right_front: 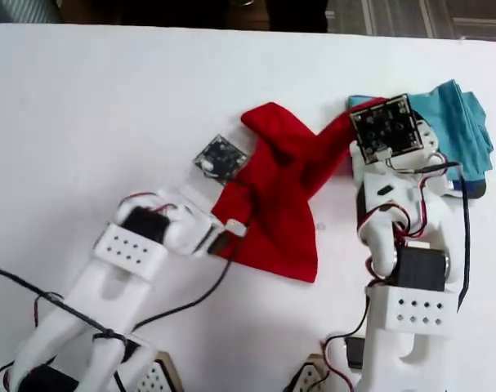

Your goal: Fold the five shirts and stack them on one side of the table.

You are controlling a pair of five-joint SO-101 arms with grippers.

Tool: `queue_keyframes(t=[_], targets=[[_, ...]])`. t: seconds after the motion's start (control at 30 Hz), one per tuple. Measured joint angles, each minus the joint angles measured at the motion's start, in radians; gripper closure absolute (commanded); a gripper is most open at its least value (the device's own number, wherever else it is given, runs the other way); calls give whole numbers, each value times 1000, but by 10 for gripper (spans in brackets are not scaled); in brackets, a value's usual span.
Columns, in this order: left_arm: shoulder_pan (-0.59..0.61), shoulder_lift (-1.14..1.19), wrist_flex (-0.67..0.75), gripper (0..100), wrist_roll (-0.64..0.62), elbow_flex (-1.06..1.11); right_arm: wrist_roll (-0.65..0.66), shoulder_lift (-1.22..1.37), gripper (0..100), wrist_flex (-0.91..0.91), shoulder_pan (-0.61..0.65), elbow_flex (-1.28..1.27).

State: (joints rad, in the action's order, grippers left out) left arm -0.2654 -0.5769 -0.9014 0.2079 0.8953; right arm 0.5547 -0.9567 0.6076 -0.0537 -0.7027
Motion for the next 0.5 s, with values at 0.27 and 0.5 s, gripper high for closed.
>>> queue_keyframes(t=[0.27,0.5], targets=[[-72,331,89,695,-38,-104,0,2,981,-12,-34,-26],[-75,729,-130,745,-38,-453,0,2,981,-12,-34,-26]])
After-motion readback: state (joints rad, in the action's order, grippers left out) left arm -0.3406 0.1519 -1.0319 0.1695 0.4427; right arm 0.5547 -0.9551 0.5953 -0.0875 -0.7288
